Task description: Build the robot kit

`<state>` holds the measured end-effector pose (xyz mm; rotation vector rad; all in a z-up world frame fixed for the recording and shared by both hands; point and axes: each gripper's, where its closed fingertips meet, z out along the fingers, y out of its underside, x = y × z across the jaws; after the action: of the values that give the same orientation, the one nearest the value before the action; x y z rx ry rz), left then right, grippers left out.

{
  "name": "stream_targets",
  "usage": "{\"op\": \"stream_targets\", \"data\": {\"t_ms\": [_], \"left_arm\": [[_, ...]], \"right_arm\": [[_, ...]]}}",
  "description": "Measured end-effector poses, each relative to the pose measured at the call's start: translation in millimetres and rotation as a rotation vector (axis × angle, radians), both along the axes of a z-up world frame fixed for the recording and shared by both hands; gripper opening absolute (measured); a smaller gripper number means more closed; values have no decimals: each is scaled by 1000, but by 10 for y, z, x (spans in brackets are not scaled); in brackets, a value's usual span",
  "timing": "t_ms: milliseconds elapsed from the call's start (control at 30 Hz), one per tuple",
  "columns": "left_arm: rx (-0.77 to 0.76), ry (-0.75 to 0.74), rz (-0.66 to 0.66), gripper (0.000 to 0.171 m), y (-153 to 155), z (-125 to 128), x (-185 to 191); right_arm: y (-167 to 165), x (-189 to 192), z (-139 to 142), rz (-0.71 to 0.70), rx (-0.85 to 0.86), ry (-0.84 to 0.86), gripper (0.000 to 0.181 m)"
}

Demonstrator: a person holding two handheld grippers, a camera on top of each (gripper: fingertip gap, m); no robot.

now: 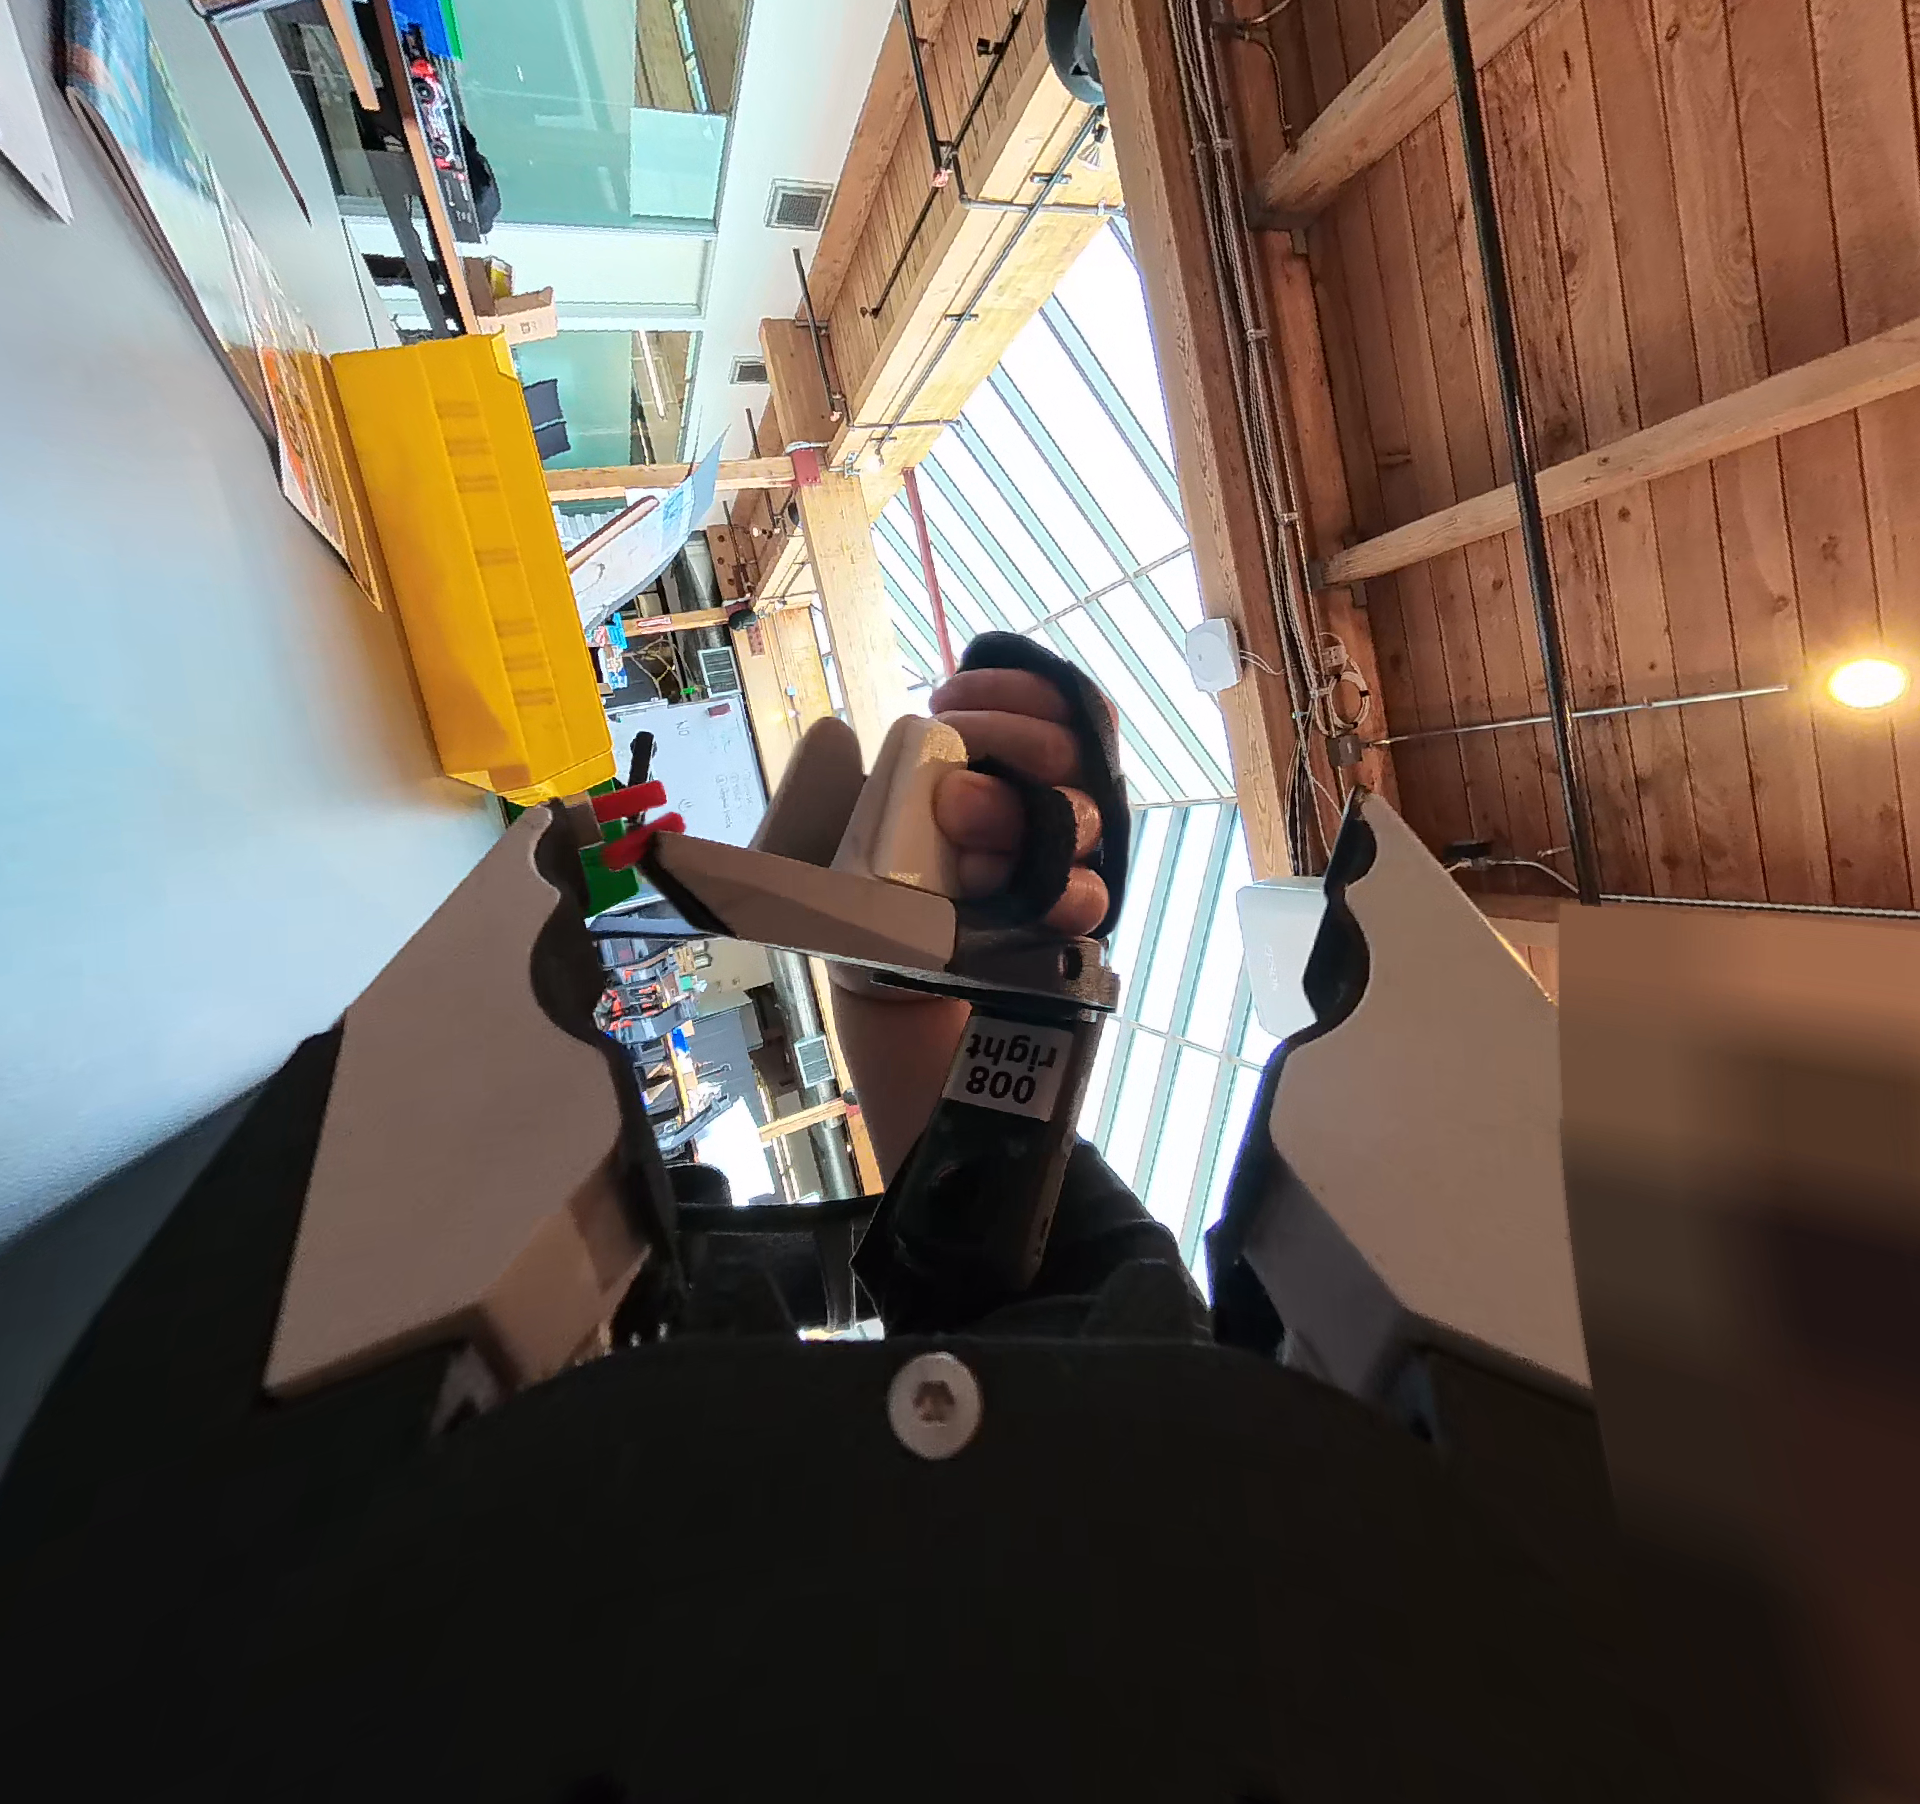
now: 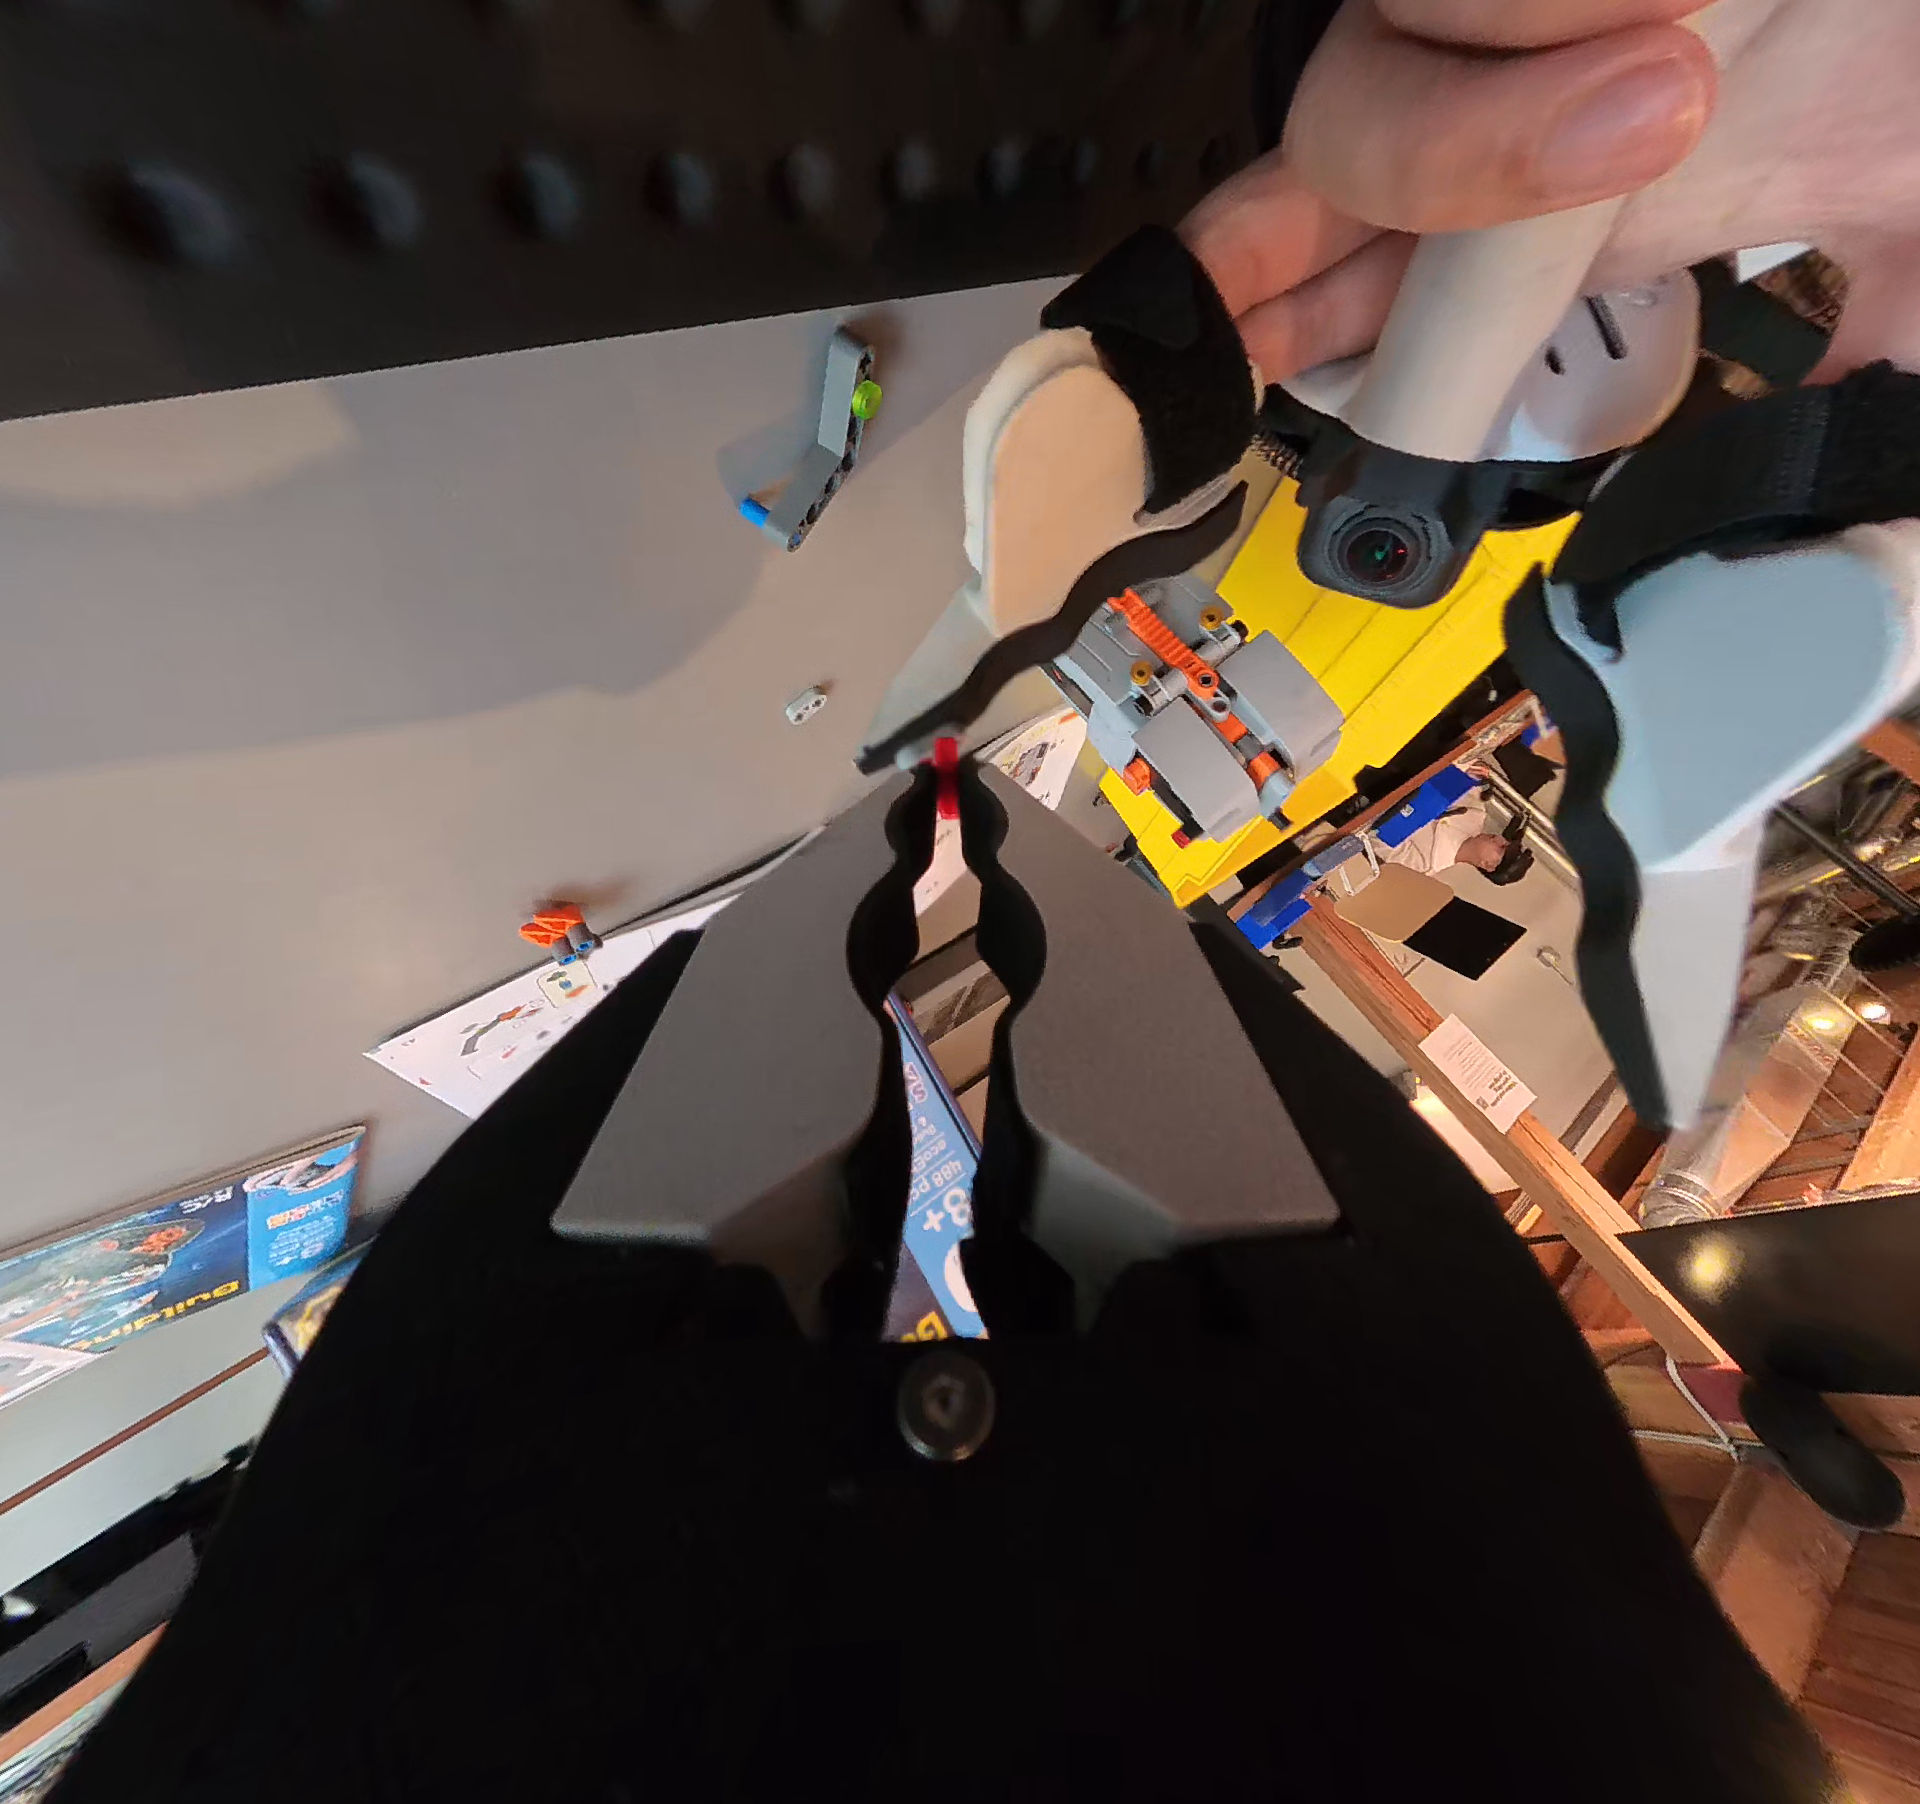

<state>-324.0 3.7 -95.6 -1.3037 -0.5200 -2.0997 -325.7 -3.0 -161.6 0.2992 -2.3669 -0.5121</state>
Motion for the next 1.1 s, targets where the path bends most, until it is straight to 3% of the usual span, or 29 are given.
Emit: {"op": "stream_targets", "data": {"t_ms": [167,467,900,1000,1100], "left_arm": [[-10,24,-6,138,12,-33,29],[-18,72,-12,139,10,-69,74],[-19,72,-21,138,21,-60,78],[-17,62,-3,138,28,-58,45],[-8,57,45,138,49,-45,-20]], "right_arm": [[38,-55,131,6,28,-29,4],[35,-26,-53,37,105,-195,4],[45,-58,-36,37,149,-233,4],[25,-67,28,-5,104,-220,4],[46,-25,41,-151,28,-230,4]]}}
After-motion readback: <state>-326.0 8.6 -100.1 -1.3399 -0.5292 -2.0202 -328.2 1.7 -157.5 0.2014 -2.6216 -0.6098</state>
